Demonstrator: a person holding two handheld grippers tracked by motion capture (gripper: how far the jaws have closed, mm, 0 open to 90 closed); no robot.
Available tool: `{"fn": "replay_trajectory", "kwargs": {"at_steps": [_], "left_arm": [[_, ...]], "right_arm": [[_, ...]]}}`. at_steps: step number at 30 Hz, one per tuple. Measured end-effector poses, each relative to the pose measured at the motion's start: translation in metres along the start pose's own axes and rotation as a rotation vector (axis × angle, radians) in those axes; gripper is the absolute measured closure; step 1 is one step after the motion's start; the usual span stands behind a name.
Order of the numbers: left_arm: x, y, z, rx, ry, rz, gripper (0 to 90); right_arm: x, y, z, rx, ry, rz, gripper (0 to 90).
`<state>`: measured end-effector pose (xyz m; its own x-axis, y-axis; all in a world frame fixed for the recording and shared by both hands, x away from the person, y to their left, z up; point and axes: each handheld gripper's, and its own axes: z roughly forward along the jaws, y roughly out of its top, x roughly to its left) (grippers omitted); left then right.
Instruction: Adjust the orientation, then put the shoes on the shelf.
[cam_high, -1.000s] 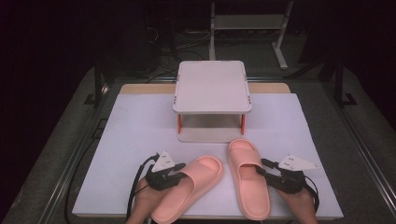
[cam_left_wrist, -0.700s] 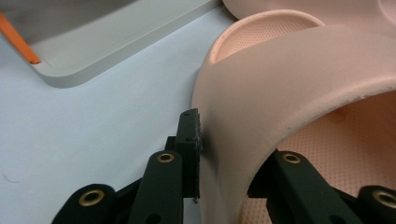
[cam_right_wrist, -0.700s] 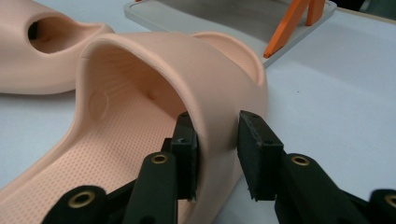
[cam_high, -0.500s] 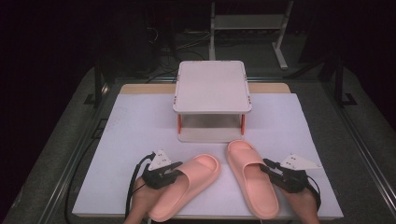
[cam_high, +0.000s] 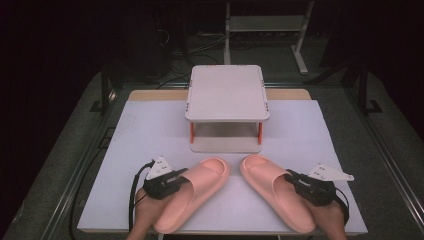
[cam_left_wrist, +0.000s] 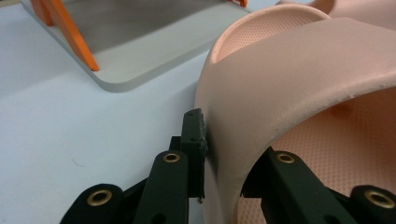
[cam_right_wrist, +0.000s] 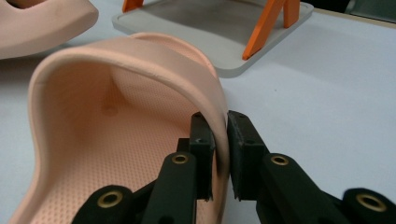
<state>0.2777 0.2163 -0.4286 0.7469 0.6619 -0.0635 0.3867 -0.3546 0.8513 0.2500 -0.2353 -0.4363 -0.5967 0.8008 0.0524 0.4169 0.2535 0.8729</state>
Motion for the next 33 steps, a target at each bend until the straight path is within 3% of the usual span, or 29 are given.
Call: {"fn": "replay_trajectory", "kwargs": {"at_steps": [11,25,33], "left_arm": [[0.009,0.006,-0.019,-0.077,-0.004,-0.034,78.8],[0.010,0.008,-0.027,-0.094,0.006,-0.042,78.7],[0.009,0.015,-0.040,-0.123,0.006,-0.038,78.8]], "right_arm": [[0.003,0.004,-0.005,-0.035,0.022,0.010,81.0],[0.008,0.007,-0.013,-0.083,0.049,0.019,80.9],[0.010,0.017,-0.029,-0.155,0.071,0.029,81.2]]}}
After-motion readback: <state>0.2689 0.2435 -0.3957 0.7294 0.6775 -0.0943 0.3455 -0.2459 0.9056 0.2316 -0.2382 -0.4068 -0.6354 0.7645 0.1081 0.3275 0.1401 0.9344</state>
